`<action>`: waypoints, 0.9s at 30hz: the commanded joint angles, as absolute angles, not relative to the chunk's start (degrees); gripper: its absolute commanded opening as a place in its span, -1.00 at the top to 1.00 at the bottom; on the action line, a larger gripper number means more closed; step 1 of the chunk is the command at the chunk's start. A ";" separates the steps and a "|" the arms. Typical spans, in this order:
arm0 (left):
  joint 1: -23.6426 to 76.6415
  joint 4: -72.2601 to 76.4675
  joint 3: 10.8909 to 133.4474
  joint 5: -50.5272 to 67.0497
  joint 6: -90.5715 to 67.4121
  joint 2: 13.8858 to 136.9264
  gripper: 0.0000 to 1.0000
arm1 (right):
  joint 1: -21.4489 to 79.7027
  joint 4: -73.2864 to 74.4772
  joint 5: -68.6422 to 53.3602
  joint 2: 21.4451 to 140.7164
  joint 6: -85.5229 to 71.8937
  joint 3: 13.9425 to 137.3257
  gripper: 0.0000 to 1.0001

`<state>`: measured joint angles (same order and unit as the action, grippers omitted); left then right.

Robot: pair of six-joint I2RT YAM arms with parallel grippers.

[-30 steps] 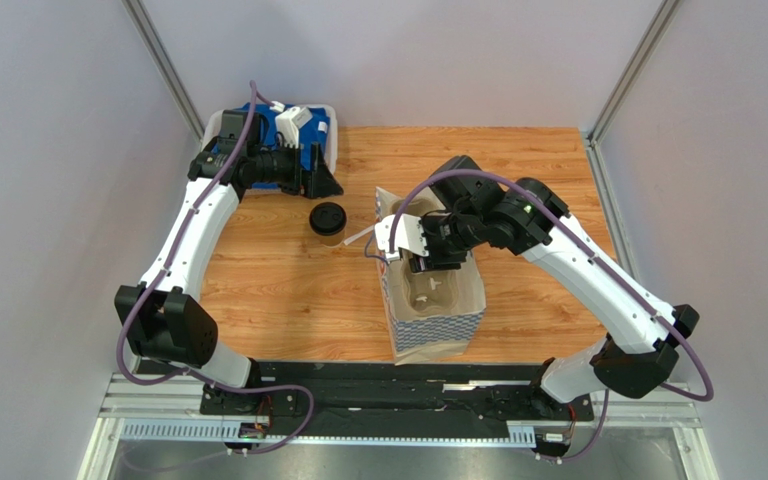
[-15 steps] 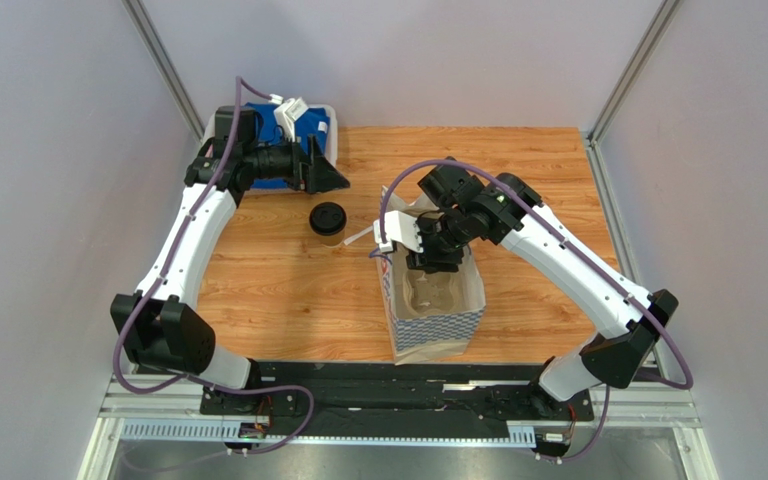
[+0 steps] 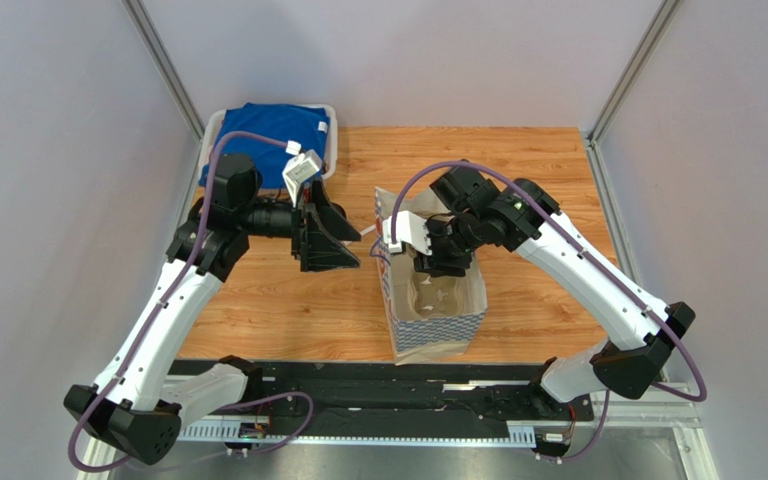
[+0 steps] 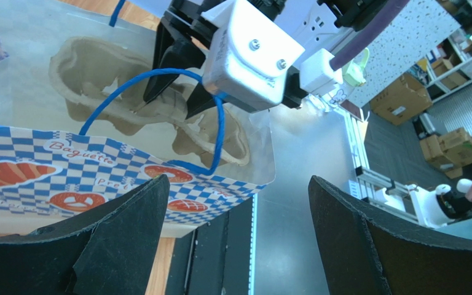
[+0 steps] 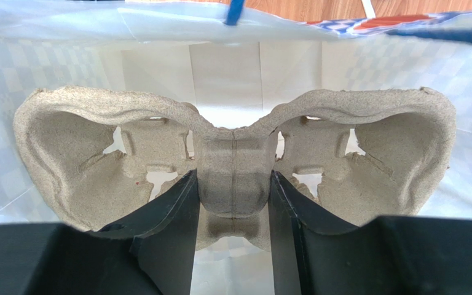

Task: Pack the takeout coffee

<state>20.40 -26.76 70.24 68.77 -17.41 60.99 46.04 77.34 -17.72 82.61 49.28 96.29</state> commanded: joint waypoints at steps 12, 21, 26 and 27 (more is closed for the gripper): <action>29.96 -17.32 69.34 51.33 -16.17 64.25 -0.71 | 45.97 78.49 -18.28 80.42 47.73 95.80 0.92; 31.47 -23.33 69.87 49.40 -14.16 64.69 0.47 | 45.79 78.31 -16.97 80.25 46.93 95.80 0.92; 27.79 -28.04 65.31 48.25 -13.09 57.32 1.00 | 45.62 78.49 -16.26 79.10 48.43 93.52 0.92; 27.25 -28.82 64.87 48.16 -13.18 56.43 1.00 | 45.35 78.57 -16.09 79.19 49.04 93.17 0.92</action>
